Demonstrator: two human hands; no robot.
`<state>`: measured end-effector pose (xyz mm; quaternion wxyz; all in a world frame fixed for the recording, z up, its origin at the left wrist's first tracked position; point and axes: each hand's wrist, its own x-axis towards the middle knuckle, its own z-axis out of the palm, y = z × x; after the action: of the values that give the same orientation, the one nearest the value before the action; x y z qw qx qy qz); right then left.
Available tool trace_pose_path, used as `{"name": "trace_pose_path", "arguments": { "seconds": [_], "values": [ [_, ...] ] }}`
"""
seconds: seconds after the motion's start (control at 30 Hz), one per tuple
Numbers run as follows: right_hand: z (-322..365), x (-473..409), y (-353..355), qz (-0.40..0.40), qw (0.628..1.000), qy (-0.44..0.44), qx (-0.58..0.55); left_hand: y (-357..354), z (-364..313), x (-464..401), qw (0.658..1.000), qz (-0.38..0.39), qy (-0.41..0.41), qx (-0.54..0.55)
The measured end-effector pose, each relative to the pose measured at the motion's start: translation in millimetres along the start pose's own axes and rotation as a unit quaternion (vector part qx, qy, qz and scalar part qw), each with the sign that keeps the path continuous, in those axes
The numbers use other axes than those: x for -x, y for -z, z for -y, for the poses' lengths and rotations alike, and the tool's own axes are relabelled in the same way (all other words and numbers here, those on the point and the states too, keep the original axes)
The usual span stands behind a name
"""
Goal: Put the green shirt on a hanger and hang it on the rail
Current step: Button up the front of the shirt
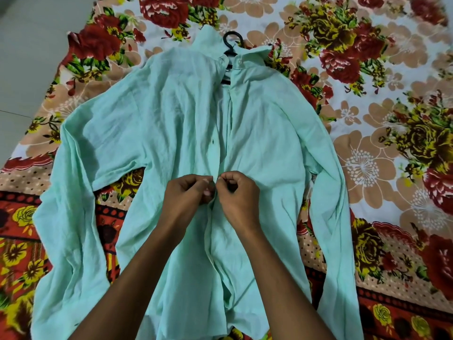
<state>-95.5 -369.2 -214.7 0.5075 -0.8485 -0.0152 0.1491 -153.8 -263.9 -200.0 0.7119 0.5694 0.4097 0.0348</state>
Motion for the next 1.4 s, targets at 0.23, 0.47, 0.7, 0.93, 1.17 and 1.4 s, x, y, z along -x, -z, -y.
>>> {"name": "trace_pose_path", "arguments": {
  "seconds": [0.23, 0.47, 0.7, 0.93, 1.17, 1.4],
  "values": [
    [3.5, -2.5, 9.6, 0.072, 0.997, 0.008, -0.032, 0.1, -7.7, -8.8, 0.999, 0.011, -0.01, -0.031],
    [-4.1, -6.1, 4.9, 0.022, 0.999, 0.034, 0.007, 0.8, -2.8, -15.4, 0.995, 0.004, 0.082, 0.062],
    [-3.2, -17.5, 9.7, 0.034, 0.983, 0.004, 0.18, -0.9, -7.5, -24.4, 0.988, 0.001, 0.053, -0.144],
    [20.7, -48.7, 14.0, -0.083, 0.972, 0.129, 0.177, -17.9, -27.5, -41.9, 0.928, -0.071, -0.222, -0.292],
    [11.9, -78.7, 1.5, -0.06, 0.962, 0.044, 0.262, -34.9, -27.3, -73.7, 0.906, -0.092, -0.202, -0.362],
    [17.2, -73.4, 5.3, -0.078, 0.973, 0.084, 0.199, -29.1, -33.8, -78.4, 0.934, -0.094, -0.167, -0.302]
  ]
}}
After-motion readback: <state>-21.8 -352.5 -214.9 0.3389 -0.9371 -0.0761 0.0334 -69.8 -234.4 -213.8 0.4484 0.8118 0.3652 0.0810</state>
